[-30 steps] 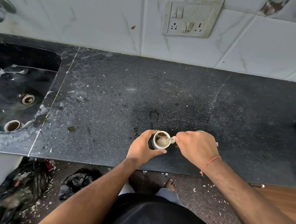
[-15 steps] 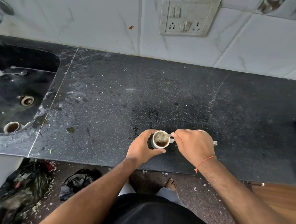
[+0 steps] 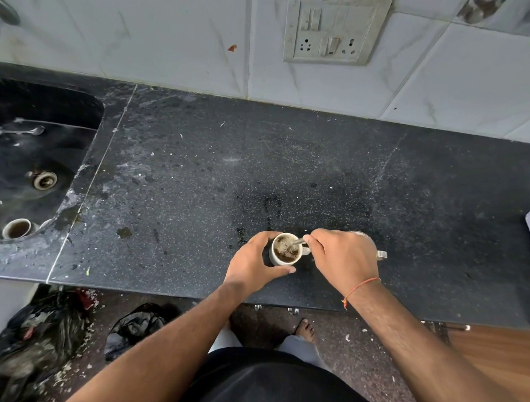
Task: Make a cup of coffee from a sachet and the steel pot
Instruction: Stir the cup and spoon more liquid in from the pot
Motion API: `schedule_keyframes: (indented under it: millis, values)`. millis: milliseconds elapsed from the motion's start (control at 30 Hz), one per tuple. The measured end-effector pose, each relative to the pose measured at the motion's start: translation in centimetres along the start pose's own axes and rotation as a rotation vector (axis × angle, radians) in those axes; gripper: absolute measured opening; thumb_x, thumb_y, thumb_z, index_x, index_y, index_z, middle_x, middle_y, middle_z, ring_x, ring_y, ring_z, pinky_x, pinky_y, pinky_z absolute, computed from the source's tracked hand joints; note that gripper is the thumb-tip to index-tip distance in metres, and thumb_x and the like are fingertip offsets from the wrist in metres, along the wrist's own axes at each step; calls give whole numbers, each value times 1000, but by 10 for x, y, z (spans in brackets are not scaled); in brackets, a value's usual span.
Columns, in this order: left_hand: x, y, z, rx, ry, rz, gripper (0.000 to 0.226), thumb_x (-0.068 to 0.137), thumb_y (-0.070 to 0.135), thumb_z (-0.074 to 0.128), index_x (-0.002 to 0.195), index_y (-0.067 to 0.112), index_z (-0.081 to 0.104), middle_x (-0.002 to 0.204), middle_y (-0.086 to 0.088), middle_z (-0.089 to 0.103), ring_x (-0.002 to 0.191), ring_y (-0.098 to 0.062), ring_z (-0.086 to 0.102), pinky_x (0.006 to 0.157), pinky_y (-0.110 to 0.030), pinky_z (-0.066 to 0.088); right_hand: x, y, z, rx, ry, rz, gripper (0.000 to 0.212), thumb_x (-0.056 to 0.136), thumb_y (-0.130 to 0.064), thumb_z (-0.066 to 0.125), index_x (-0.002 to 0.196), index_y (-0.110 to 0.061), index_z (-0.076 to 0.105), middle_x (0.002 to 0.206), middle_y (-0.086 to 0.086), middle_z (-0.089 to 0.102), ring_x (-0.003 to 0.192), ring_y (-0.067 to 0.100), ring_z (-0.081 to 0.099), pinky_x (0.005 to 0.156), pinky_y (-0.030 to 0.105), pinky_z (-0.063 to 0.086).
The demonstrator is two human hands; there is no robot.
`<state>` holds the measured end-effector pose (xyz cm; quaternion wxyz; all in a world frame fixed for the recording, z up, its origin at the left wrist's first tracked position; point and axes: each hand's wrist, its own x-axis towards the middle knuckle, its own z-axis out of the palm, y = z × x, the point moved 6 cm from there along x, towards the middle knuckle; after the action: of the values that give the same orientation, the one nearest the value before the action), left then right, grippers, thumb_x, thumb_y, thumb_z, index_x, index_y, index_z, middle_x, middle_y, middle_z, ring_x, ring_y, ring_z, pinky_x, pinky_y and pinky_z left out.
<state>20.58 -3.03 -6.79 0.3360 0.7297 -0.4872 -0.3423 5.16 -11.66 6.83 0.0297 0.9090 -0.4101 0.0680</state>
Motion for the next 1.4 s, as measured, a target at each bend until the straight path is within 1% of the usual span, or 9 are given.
schedule_keyframes:
  millis: [200, 300, 467, 633, 833, 967, 1167, 1333, 1400]
  values:
    - [1, -1, 0, 2, -12, -8, 80, 70, 62, 96, 137, 39, 59, 126, 26, 65, 117, 5, 60, 99, -22, 52, -3, 6, -2, -17, -78, -18, 37, 91, -32, 79, 59, -20, 64, 48, -1, 58, 44, 30, 57, 43, 29, 33]
    - [1, -1, 0, 2, -11, -4, 81, 70, 63, 96, 138, 40, 59, 126, 27, 64, 117, 6, 60, 99, -23, 52, -2, 5, -2, 31, -98, -8, 33, 95, -40, 73, 68, -22, 72, 51, -1, 61, 50, 30, 61, 45, 31, 40]
    - [1, -1, 0, -1, -10, -3, 79, 69, 63, 96, 136, 42, 60, 125, 28, 65, 116, 6, 61, 99, -25, 53, 5, 1, -2, 32, -55, 40, 34, 92, -34, 79, 63, -21, 67, 50, -1, 60, 45, 27, 58, 46, 25, 15]
    - [2, -1, 0, -12, -11, -1, 79, 69, 63, 96, 136, 43, 60, 125, 29, 65, 118, 6, 61, 100, -28, 54, 2, 5, -2, -32, -76, 44, 35, 91, -31, 80, 61, -21, 64, 50, -2, 60, 44, 30, 59, 43, 27, 27]
    - [2, -4, 2, -2, -10, -9, 80, 68, 67, 95, 136, 44, 58, 125, 28, 65, 116, 5, 62, 100, -29, 55, -1, 7, -1, 43, -132, 72, 36, 98, -41, 68, 68, -21, 71, 51, -2, 59, 51, 28, 59, 47, 31, 39]
    - [2, -4, 1, 3, -9, -8, 80, 68, 67, 95, 134, 45, 58, 124, 29, 65, 115, 6, 62, 99, -29, 55, 4, 6, 1, 57, -96, 113, 32, 99, -42, 67, 74, -23, 75, 56, -2, 65, 55, 28, 63, 48, 30, 31]
    - [2, -3, 1, -3, -10, -10, 81, 68, 66, 95, 136, 44, 58, 126, 30, 65, 117, 6, 62, 100, -28, 54, 2, 8, -3, -1, -85, 117, 34, 97, -35, 72, 66, -21, 69, 53, -1, 62, 50, 30, 60, 46, 29, 29]
    - [2, -3, 1, 1, -8, -11, 80, 68, 67, 95, 136, 43, 58, 124, 28, 65, 115, 6, 62, 99, -27, 54, -1, 7, -1, 93, -121, 113, 34, 96, -39, 72, 66, -21, 71, 49, -2, 58, 46, 24, 44, 47, 32, 40]
    - [1, -2, 1, -4, -5, -3, 79, 69, 63, 96, 136, 42, 59, 123, 28, 66, 115, 6, 62, 98, -24, 53, 0, 5, -2, 104, -109, 117, 32, 96, -40, 72, 70, -22, 74, 50, -1, 60, 47, 25, 47, 47, 32, 40]
